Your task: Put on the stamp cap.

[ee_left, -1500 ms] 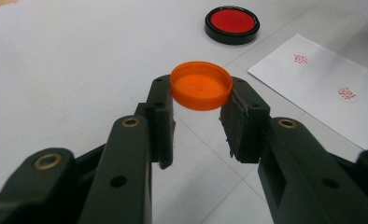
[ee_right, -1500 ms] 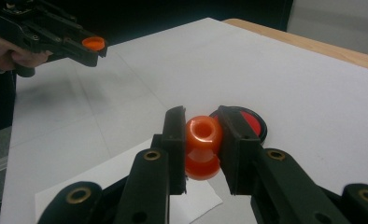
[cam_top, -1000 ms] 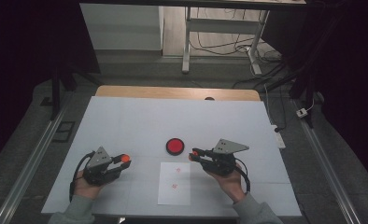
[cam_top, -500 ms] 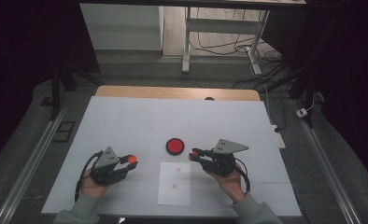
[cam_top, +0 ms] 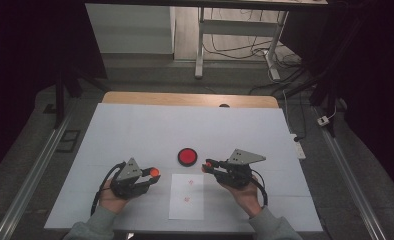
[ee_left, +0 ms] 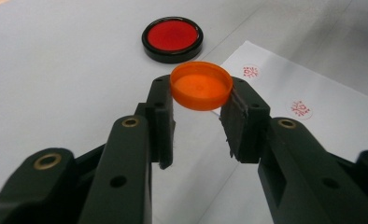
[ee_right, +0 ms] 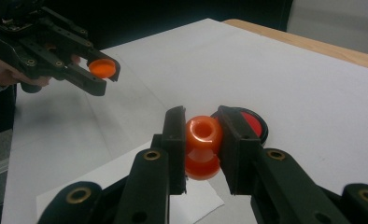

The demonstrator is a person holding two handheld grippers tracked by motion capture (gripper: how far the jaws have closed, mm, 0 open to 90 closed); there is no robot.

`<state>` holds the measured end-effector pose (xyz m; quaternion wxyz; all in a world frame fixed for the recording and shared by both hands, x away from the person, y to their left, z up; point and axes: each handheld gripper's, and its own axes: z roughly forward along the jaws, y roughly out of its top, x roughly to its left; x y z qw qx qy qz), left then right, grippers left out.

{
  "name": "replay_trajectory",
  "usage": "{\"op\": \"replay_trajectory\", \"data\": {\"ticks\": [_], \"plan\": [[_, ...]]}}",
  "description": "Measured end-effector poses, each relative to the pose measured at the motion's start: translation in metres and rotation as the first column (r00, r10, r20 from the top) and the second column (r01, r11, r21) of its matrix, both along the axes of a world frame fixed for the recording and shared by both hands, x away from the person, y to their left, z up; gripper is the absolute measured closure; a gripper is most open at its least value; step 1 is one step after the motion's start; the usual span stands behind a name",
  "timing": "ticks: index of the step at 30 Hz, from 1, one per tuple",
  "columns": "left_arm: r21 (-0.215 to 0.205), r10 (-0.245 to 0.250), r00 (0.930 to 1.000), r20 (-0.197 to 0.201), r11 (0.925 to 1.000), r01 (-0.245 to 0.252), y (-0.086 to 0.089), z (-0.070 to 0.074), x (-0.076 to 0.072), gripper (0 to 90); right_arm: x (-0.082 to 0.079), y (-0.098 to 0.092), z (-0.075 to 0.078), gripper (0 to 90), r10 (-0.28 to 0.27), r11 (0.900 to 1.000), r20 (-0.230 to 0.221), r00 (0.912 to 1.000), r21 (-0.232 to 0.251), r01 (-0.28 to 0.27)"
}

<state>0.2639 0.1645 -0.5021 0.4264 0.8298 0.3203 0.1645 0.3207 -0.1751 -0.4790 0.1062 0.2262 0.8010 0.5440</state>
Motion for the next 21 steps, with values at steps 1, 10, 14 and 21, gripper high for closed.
{"op": "replay_trajectory", "data": {"ticks": [1,10,14,21], "plan": [[0.006,-0.008,1.0000,0.001,1.0000,0.008,-0.002,0.000,0.000,64.6,0.000,0.000,0.000,72.2,0.000,1.000,-0.001,1.0000,0.001,0.000],[0.029,-0.040,0.9992,-0.007,0.9988,0.040,-0.016,0.000,0.006,64.6,0.000,0.000,-0.001,72.2,0.003,1.000,-0.011,0.9999,0.004,-0.003],[0.035,-0.058,0.9983,-0.012,0.9977,0.058,-0.026,0.001,0.011,64.6,0.000,0.000,-0.001,72.2,0.001,1.000,-0.012,0.9999,0.009,-0.001],[0.036,-0.072,0.9973,-0.013,0.9967,0.072,-0.040,0.003,0.022,64.6,0.000,-0.001,0.000,72.2,-0.002,1.000,-0.007,1.0000,0.013,0.002]]}}
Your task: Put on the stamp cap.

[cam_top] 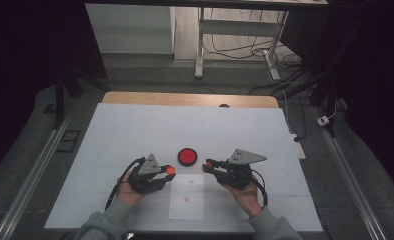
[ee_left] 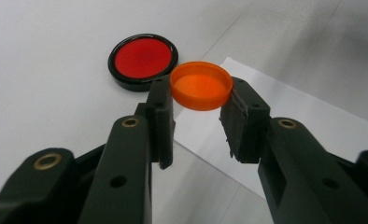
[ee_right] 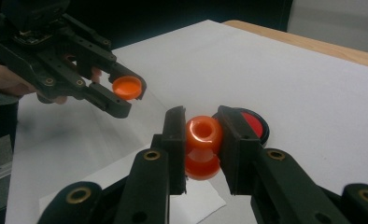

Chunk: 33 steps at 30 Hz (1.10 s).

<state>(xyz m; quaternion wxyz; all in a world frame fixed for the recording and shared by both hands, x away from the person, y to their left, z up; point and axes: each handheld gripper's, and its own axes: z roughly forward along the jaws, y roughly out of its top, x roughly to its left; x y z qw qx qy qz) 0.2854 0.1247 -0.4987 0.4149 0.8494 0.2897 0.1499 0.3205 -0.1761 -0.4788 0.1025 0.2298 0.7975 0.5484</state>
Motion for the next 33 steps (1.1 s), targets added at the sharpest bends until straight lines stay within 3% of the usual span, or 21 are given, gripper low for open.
{"op": "replay_trajectory", "data": {"ticks": [15,33], "plan": [[0.001,-0.020,0.9998,-0.006,0.9998,0.020,-0.016,-0.002,0.010,64.5,0.000,-0.001,0.001,72.2,-0.003,1.000,0.002,1.0000,0.002,0.003],[0.015,-0.071,0.9972,-0.023,0.9973,0.072,-0.040,-0.010,0.010,64.6,-0.001,-0.001,0.002,72.2,-0.001,1.000,0.010,1.0000,0.006,0.001]]}}
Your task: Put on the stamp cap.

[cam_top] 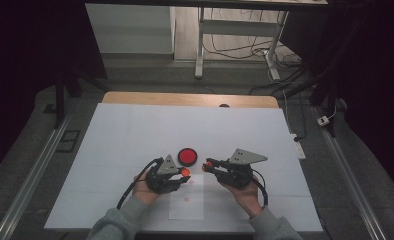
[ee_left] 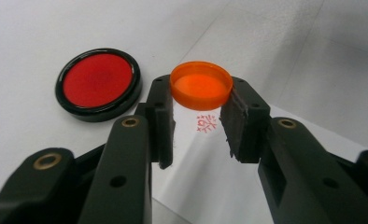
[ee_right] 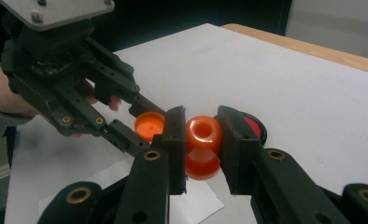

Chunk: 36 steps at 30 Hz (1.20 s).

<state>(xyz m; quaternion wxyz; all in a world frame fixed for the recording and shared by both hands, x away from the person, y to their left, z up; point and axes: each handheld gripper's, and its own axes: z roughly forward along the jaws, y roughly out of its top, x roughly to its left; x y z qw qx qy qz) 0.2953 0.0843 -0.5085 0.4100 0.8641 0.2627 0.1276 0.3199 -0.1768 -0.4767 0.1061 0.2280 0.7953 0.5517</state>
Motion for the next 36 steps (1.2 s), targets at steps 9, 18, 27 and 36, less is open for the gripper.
{"op": "replay_trajectory", "data": {"ticks": [9,18,27,36], "plan": [[0.007,-0.009,1.0000,0.000,0.9999,0.009,-0.005,-0.002,-0.001,64.6,-0.001,0.001,0.001,72.2,0.003,1.000,0.006,1.0000,0.001,-0.003],[0.010,-0.014,0.9999,-0.005,0.9998,0.014,-0.008,-0.005,0.000,64.6,-0.001,0.005,-0.001,72.2,0.015,1.000,0.004,0.9999,-0.004,-0.015],[0.014,-0.023,0.9997,-0.008,0.9996,0.023,-0.013,-0.006,-0.001,64.6,-0.004,0.016,-0.004,72.2,0.055,0.998,-0.001,0.9985,-0.012,-0.055],[0.018,-0.030,0.9995,-0.005,0.9994,0.030,-0.015,-0.007,-0.002,64.6,-0.007,0.023,-0.006,72.1,0.078,0.997,-0.017,0.9968,-0.008,-0.078]]}}
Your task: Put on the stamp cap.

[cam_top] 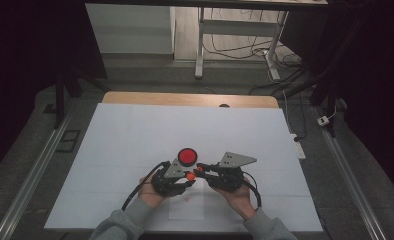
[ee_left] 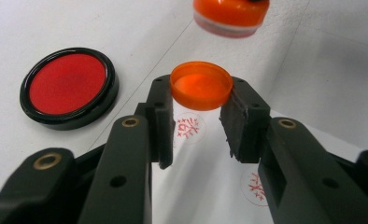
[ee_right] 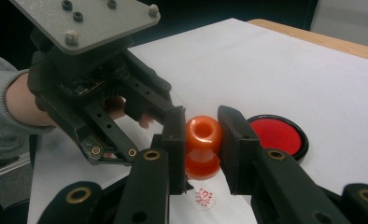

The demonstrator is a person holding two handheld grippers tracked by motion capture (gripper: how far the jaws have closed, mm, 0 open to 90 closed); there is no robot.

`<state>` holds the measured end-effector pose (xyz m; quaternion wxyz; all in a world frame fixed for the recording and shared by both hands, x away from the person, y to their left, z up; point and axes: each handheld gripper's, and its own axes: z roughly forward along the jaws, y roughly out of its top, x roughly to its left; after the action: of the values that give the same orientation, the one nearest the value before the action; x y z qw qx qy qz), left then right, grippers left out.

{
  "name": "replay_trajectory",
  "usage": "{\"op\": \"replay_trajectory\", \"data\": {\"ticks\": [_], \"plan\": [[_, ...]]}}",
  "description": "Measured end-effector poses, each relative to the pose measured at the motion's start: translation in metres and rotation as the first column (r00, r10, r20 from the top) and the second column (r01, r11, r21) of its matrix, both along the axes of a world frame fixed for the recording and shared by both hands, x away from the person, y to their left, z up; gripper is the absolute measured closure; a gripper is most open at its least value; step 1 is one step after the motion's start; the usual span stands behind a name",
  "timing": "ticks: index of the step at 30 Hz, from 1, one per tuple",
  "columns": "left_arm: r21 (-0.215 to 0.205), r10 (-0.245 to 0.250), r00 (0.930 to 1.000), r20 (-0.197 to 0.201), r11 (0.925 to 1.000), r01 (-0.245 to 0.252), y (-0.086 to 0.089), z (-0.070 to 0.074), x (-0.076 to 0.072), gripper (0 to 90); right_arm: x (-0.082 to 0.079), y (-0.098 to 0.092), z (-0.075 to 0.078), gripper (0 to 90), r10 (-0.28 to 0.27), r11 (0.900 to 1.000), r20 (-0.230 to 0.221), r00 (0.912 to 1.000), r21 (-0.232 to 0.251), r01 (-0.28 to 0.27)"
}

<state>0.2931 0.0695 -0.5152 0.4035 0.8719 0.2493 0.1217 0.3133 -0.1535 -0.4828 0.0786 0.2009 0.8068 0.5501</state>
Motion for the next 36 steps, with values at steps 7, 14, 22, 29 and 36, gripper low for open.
{"op": "replay_trajectory", "data": {"ticks": [7,14,22,29,36], "plan": [[-0.004,-0.001,1.0000,0.005,1.0000,0.001,0.001,0.001,0.000,64.6,0.000,0.006,-0.002,72.1,0.014,1.000,-0.006,0.9999,0.002,-0.014],[-0.002,-0.003,1.0000,0.007,1.0000,0.003,0.000,0.002,-0.001,64.6,0.000,0.009,-0.002,72.1,0.019,1.000,-0.007,0.9998,-0.002,-0.019],[-0.004,-0.004,1.0000,0.009,1.0000,0.004,-0.001,0.002,-0.001,64.6,0.000,0.010,-0.004,72.1,0.022,1.000,-0.011,0.9997,-0.004,-0.022],[-0.010,-0.006,0.9999,0.013,0.9999,0.006,-0.001,0.004,-0.002,64.6,0.001,0.011,-0.005,72.1,0.024,1.000,-0.013,0.9996,-0.008,-0.025],[-0.013,-0.009,0.9997,0.021,0.9999,0.009,-0.001,0.005,-0.003,64.6,0.001,0.011,-0.005,72.1,0.027,1.000,-0.012,0.9996,-0.011,-0.027]]}}
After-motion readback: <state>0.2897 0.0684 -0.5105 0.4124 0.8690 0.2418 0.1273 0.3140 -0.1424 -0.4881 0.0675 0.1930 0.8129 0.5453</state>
